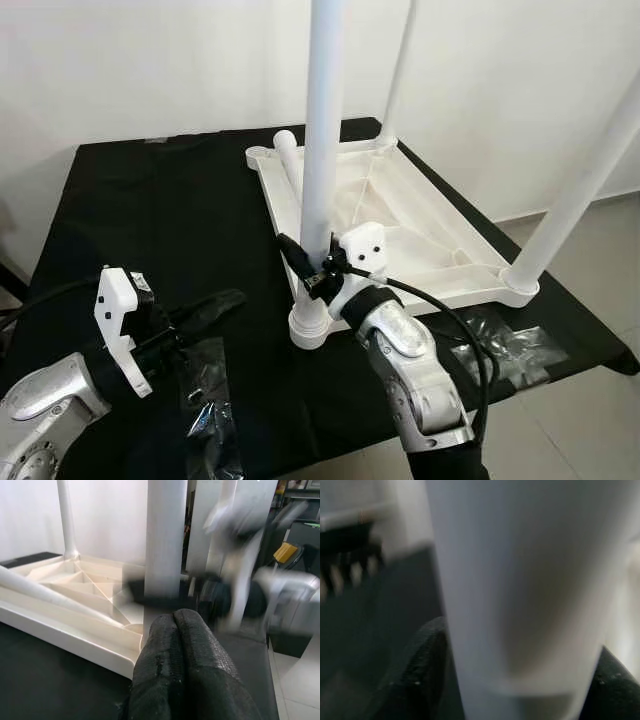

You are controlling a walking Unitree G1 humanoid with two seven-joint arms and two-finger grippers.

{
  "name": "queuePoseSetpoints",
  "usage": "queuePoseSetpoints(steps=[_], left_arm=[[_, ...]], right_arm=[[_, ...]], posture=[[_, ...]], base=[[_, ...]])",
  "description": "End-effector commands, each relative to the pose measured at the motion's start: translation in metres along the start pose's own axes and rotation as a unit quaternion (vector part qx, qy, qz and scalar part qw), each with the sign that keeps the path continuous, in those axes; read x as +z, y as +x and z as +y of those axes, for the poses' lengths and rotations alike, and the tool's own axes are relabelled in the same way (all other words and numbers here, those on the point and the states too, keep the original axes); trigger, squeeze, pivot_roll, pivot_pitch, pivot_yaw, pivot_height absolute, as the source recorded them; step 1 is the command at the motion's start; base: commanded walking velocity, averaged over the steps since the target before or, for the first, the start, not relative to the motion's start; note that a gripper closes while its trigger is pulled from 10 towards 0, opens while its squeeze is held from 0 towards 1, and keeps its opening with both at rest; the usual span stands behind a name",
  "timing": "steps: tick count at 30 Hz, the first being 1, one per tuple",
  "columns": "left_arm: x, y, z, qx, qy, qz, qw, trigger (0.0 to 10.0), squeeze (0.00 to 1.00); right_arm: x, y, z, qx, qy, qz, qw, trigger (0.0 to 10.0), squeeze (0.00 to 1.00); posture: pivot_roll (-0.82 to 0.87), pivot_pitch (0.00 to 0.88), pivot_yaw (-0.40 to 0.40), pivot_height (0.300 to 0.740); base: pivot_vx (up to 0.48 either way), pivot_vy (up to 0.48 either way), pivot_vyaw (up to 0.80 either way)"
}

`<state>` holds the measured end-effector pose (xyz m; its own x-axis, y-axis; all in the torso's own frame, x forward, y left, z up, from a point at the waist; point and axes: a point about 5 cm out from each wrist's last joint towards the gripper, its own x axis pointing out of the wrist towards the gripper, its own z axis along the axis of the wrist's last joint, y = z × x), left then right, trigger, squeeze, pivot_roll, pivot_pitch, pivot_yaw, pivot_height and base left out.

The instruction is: Building children table

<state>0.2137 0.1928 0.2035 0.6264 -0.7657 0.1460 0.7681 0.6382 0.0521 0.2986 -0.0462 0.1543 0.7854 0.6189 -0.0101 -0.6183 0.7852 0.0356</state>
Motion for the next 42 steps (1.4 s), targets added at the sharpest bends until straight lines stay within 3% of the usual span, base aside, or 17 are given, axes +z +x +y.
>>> queuePoseSetpoints(steps=[1,2,4,7,8,9,10,15,17,23,24,25,26,27,32,39,42], left_arm=[[-0.001,-0.002,0.001,0.001,0.005,0.010,1.000,10.0,0.00],[-0.001,-0.002,0.001,0.001,0.005,0.010,1.000,10.0,0.00],[-0.002,-0.001,0.001,0.002,0.005,0.010,1.000,10.0,0.00],[-0.002,0.000,0.001,0.002,0.005,0.009,1.000,10.0,0.00],[-0.003,0.000,0.001,0.003,0.005,0.009,1.000,10.0,0.00],[-0.003,0.000,0.001,0.003,0.005,0.009,1.000,10.0,0.00],[-0.004,0.000,0.001,0.003,0.005,0.009,1.000,10.0,0.00],[-0.004,0.000,0.001,0.003,0.004,0.009,1.000,10.0,0.00],[-0.005,0.001,0.000,0.003,0.003,0.009,1.000,10.0,0.00],[-0.005,0.001,-0.001,0.002,0.002,0.010,1.000,10.0,0.00],[-0.005,0.001,-0.001,0.002,0.002,0.010,1.000,10.0,0.00],[-0.005,0.001,-0.001,0.002,0.002,0.010,1.000,10.0,0.00],[-0.005,0.001,-0.002,0.002,0.002,0.011,1.000,10.0,0.00],[-0.005,0.001,-0.002,0.002,0.002,0.011,1.000,10.0,0.00],[-0.005,0.001,-0.002,0.002,0.002,0.011,1.000,10.0,0.00],[-0.004,0.001,-0.003,0.003,0.001,0.010,1.000,10.0,0.00],[-0.004,0.001,-0.003,0.002,0.000,0.010,1.000,10.0,0.00]], right_arm=[[0.002,0.001,0.002,0.014,0.017,0.004,1.000,10.0,1.00],[0.002,0.001,0.002,0.014,0.017,0.004,1.000,10.0,1.00],[0.024,0.008,-0.011,0.054,0.025,-0.030,0.998,10.0,1.00],[0.032,0.008,-0.015,0.079,0.015,-0.039,0.996,10.0,1.00],[0.040,0.010,-0.021,0.108,-0.001,-0.043,0.993,10.0,0.80],[0.044,0.010,-0.025,0.126,-0.012,-0.044,0.991,10.0,0.80],[0.050,0.011,-0.030,0.153,-0.040,-0.045,0.986,10.0,0.00],[0.055,0.012,-0.036,0.185,-0.061,-0.038,0.980,10.0,0.00],[0.063,0.015,-0.049,0.246,-0.103,-0.018,0.964,10.0,0.00],[0.069,0.019,-0.060,0.273,-0.107,-0.010,0.956,10.0,0.00],[0.073,0.020,-0.063,0.283,-0.096,-0.013,0.954,7.9,0.00],[0.073,0.020,-0.063,0.283,-0.096,-0.013,0.954,7.9,0.00],[0.073,0.022,-0.068,0.285,-0.088,-0.011,0.954,2.9,0.00],[0.073,0.024,-0.071,0.289,-0.081,-0.009,0.954,0.0,0.00],[0.068,0.024,-0.077,0.294,-0.062,0.000,0.954,0.0,0.00],[0.063,0.021,-0.081,0.328,-0.043,-0.003,0.944,0.0,0.00],[0.064,0.020,-0.081,0.318,-0.043,-0.021,0.947,0.0,0.00]], posture=[[0.07,0.090,-0.031,0.740],[0.07,0.090,-0.031,0.740],[0.08,0.083,-0.035,0.740],[0.08,0.083,-0.037,0.740],[0.08,0.081,-0.039,0.740],[0.08,0.079,-0.041,0.740],[0.09,0.078,-0.044,0.740],[0.09,0.076,-0.043,0.740],[0.10,0.073,-0.041,0.740],[0.10,0.071,-0.041,0.740],[0.10,0.071,-0.040,0.740],[0.10,0.071,-0.040,0.740],[0.11,0.071,-0.043,0.740],[0.11,0.071,-0.043,0.740],[0.11,0.074,-0.045,0.740],[0.09,0.082,-0.048,0.740],[0.09,0.083,-0.043,0.740]], base=[[0.000,0.000,0.00],[0.000,0.000,0.00],[0.000,0.000,0.00],[0.000,0.000,0.00],[0.000,0.000,0.00],[0.000,0.000,0.00],[0.000,0.000,0.00],[0.000,0.000,0.00],[0.000,0.000,0.00],[0.000,0.000,0.00],[0.000,0.000,0.00],[0.000,0.000,0.00],[0.000,0.000,0.00],[0.000,0.000,0.00],[0.000,0.000,0.00],[0.000,0.000,0.00],[0.000,0.000,0.00]])
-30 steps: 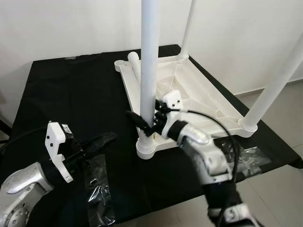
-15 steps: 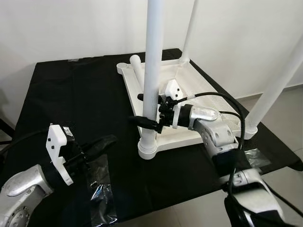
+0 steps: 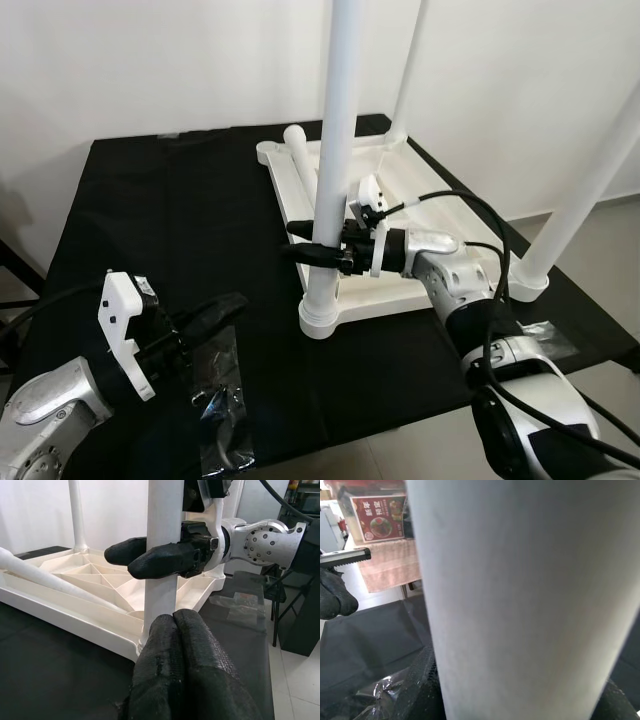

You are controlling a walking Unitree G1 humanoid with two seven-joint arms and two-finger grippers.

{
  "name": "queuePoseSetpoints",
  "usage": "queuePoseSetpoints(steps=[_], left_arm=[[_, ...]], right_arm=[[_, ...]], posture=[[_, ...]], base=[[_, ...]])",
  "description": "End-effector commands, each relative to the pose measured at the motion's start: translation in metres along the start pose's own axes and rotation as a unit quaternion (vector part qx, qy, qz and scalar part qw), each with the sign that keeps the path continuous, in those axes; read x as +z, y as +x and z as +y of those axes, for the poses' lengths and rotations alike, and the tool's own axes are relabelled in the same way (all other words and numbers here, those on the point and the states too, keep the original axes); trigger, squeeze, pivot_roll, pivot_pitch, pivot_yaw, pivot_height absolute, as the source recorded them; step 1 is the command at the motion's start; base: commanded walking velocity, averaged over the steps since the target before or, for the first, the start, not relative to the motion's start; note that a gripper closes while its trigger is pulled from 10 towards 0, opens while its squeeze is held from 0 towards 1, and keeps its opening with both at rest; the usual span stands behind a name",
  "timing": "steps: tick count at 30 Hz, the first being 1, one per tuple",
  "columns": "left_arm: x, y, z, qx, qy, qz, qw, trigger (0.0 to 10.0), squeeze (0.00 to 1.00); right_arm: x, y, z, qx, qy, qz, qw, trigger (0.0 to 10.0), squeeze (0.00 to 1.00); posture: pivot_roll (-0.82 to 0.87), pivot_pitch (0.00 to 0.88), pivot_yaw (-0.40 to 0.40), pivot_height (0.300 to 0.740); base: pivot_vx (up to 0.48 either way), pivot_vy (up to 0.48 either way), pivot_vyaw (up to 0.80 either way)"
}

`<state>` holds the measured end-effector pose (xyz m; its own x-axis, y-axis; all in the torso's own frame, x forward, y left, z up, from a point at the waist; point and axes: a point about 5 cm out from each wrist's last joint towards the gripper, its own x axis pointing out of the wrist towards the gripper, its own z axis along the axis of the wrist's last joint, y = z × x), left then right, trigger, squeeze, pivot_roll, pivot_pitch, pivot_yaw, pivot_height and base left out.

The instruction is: Building children table

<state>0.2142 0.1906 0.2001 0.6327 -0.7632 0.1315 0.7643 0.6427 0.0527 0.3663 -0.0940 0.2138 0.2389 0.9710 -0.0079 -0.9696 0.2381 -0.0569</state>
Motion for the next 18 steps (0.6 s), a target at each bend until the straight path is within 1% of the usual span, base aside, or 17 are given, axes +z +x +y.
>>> queuePoseSetpoints(steps=[1,2,3,4,5,6,7,8,9,11,12,13,14,15,16,17,18], left_arm=[[-0.001,0.000,-0.002,-0.001,0.000,0.003,1.000,10.0,0.00],[0.000,0.000,-0.002,-0.001,0.000,0.002,1.000,10.0,0.00],[0.000,-0.001,-0.002,-0.001,0.000,0.002,1.000,10.0,0.00],[0.000,-0.001,-0.002,-0.001,0.000,0.002,1.000,10.0,0.00],[0.001,-0.001,-0.002,0.000,0.001,0.002,1.000,10.0,0.00],[0.001,-0.001,-0.002,0.000,0.001,0.002,1.000,10.0,0.00],[0.001,-0.002,-0.002,0.001,0.002,0.002,1.000,10.0,0.00],[0.001,-0.002,-0.002,0.001,0.002,0.002,1.000,10.0,0.00],[0.002,-0.002,-0.001,0.002,0.002,0.002,1.000,10.0,0.00],[0.002,-0.002,-0.001,0.002,0.002,0.002,1.000,10.0,0.00],[0.003,-0.003,0.000,0.002,0.003,0.002,1.000,10.0,0.00],[0.003,-0.003,0.001,0.002,0.004,0.003,1.000,10.0,0.00],[0.003,-0.003,0.001,0.002,0.004,0.003,1.000,10.0,0.00],[0.003,-0.002,0.003,0.002,0.005,0.003,1.000,10.0,0.00],[0.003,-0.002,0.003,0.002,0.005,0.003,1.000,10.0,0.00],[0.002,-0.002,0.003,0.002,0.004,0.003,1.000,10.0,0.00],[0.002,-0.001,0.003,0.001,0.004,0.003,1.000,10.0,0.00]], right_arm=[[0.002,-0.004,-0.001,-0.008,-0.002,-0.016,1.000,0.0,0.00],[0.001,-0.003,-0.001,-0.027,-0.003,-0.019,0.999,0.0,0.00],[-0.003,0.000,0.000,-0.064,-0.002,-0.016,0.998,0.0,0.00],[-0.003,0.000,0.000,-0.064,-0.002,-0.016,0.998,0.0,0.00],[-0.011,0.005,0.004,-0.115,0.007,-0.012,0.993,0.0,0.00],[-0.011,0.005,0.004,-0.115,0.007,-0.012,0.993,0.0,0.00],[-0.024,0.014,0.012,-0.200,0.008,-0.011,0.980,0.0,0.00],[-0.024,0.014,0.012,-0.200,0.008,-0.011,0.980,0.0,0.00],[-0.048,0.024,0.033,-0.294,0.049,-0.020,0.954,0.0,0.00],[-0.048,0.024,0.033,-0.294,0.049,-0.020,0.954,0.0,0.00],[-0.068,0.038,0.063,-0.324,0.059,-0.009,0.944,0.0,0.00],[-0.080,0.057,0.091,-0.299,0.079,0.005,0.951,0.0,0.00],[-0.080,0.057,0.091,-0.299,0.079,0.005,0.951,0.0,0.00],[-0.081,0.066,0.103,-0.276,0.072,0.007,0.958,0.0,0.00],[-0.081,0.066,0.103,-0.276,0.072,0.007,0.958,0.0,0.00],[-0.085,0.068,0.104,-0.263,0.082,0.015,0.961,0.0,0.00],[-0.087,0.067,0.101,-0.264,0.092,0.018,0.960,0.0,0.00]], posture=[[0.09,0.083,-0.043,0.740],[0.08,0.089,-0.046,0.740],[0.08,0.093,-0.051,0.740],[0.08,0.093,-0.051,0.740],[0.08,0.093,-0.051,0.740],[0.08,0.093,-0.051,0.740],[0.07,0.100,-0.052,0.740],[0.07,0.100,-0.052,0.740],[0.06,0.105,-0.042,0.740],[0.06,0.105,-0.042,0.740],[0.06,0.110,-0.036,0.740],[0.06,0.106,-0.030,0.740],[0.06,0.106,-0.030,0.740],[0.05,0.101,-0.027,0.740],[0.05,0.101,-0.027,0.740],[0.05,0.101,-0.036,0.740],[0.05,0.100,-0.039,0.740]], base=[[0.000,0.000,0.00],[0.000,0.000,0.00],[0.000,0.000,0.00],[0.000,0.000,0.00],[0.000,0.000,0.00],[0.000,0.000,0.00],[0.000,0.000,0.00],[0.000,0.000,0.00],[0.000,0.000,0.00],[0.000,0.000,0.00],[0.000,0.000,0.00],[0.000,0.000,0.00],[0.000,0.000,0.00],[0.000,0.000,0.00],[0.000,0.000,0.00],[0.000,0.000,0.00],[0.000,0.000,0.00]])
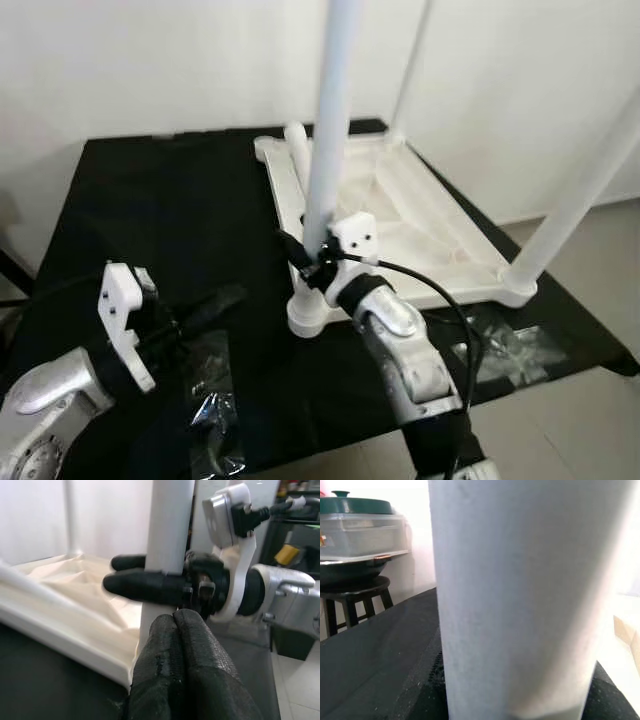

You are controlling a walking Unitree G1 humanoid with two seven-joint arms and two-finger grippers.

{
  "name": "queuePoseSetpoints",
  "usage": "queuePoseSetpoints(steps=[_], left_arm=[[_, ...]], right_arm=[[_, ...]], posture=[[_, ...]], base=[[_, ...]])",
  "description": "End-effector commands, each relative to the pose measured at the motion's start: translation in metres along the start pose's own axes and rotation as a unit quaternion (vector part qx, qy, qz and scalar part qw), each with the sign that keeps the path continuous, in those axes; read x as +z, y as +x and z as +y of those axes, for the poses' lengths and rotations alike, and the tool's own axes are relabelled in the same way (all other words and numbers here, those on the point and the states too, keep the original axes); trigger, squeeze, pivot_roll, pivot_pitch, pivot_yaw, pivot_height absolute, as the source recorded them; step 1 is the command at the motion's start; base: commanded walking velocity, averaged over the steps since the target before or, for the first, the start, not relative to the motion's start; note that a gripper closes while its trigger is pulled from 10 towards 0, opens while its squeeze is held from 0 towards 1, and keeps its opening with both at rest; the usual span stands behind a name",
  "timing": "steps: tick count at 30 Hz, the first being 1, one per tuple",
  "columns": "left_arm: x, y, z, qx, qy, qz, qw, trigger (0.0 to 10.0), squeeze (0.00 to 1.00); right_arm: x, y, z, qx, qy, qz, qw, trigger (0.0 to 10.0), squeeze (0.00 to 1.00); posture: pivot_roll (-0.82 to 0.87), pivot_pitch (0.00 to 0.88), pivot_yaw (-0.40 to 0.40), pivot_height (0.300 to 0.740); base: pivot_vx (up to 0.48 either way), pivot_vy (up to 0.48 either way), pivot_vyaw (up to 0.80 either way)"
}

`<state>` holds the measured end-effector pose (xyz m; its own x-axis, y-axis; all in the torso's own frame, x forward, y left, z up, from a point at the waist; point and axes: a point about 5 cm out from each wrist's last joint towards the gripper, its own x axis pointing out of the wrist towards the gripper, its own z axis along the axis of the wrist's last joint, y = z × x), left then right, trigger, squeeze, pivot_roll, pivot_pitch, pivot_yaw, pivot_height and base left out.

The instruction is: Building children table

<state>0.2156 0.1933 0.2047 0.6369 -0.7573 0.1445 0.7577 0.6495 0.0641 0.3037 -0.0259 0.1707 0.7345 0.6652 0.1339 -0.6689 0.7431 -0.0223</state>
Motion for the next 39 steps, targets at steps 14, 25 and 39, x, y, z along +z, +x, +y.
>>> queuePoseSetpoints(steps=[14,25,39], left_arm=[[-0.003,0.001,0.000,0.002,-0.001,0.006,1.000,10.0,0.00],[-0.004,0.002,0.000,0.002,-0.001,0.004,1.000,10.0,0.00],[-0.006,0.002,-0.003,0.003,-0.002,0.007,1.000,10.0,0.00]], right_arm=[[0.002,-0.001,0.017,0.108,0.102,0.035,0.988,10.0,1.00],[0.040,-0.003,-0.056,0.317,-0.072,0.071,0.943,10.0,0.00],[0.073,0.014,-0.086,0.392,-0.042,0.079,0.916,4.7,0.00]], posture=[[0.06,0.097,-0.046,0.740],[0.08,0.089,-0.052,0.740],[0.11,0.084,-0.060,0.740]], base=[[0.000,0.000,0.00],[0.000,0.000,0.00],[0.000,0.000,0.00]])
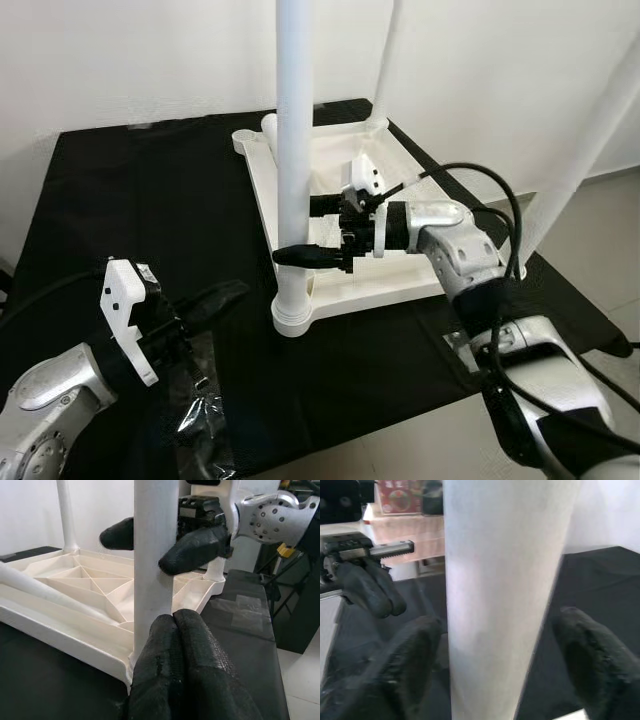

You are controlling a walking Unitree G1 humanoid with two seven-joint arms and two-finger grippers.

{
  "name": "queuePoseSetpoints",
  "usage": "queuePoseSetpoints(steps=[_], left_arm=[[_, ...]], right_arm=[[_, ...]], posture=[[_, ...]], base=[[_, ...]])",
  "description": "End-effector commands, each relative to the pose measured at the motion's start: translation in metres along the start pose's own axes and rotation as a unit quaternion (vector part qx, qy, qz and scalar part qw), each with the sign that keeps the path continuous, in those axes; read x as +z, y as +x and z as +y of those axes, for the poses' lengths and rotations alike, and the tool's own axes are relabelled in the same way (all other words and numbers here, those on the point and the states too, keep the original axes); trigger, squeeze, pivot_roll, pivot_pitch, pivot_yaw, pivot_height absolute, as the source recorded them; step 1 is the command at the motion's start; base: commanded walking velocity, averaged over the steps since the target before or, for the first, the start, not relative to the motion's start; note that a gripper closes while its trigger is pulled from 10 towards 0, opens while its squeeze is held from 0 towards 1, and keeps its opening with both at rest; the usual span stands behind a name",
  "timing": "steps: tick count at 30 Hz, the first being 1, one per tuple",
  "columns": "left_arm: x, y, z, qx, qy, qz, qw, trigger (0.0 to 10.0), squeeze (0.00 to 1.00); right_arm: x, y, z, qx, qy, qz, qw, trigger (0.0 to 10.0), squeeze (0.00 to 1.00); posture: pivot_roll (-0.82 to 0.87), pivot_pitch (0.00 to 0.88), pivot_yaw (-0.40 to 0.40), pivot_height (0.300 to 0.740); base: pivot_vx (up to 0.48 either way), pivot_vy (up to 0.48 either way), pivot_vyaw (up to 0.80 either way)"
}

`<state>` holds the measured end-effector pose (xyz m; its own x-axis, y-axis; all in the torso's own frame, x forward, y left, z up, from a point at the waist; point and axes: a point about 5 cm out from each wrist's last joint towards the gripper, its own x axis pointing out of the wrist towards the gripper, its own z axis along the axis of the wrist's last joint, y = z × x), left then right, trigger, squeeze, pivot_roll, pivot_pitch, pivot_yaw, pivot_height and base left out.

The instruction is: Building children table

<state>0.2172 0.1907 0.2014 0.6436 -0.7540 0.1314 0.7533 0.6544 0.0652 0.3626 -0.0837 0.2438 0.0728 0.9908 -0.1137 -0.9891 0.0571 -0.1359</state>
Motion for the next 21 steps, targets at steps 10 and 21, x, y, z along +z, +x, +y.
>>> queuePoseSetpoints(steps=[10,21], left_arm=[[-0.002,-0.001,-0.004,-0.001,-0.004,0.000,1.000,10.0,0.00],[0.001,-0.003,-0.006,0.000,-0.003,-0.002,1.000,10.0,0.00]], right_arm=[[-0.006,-0.011,-0.005,0.046,0.025,-0.001,0.999,0.0,0.00],[-0.055,0.003,0.014,-0.134,0.063,-0.011,0.989,0.0,0.00]], posture=[[0.11,0.080,-0.059,0.740],[0.10,0.107,-0.069,0.740]], base=[[0.000,0.000,0.00],[0.000,0.000,0.00]])
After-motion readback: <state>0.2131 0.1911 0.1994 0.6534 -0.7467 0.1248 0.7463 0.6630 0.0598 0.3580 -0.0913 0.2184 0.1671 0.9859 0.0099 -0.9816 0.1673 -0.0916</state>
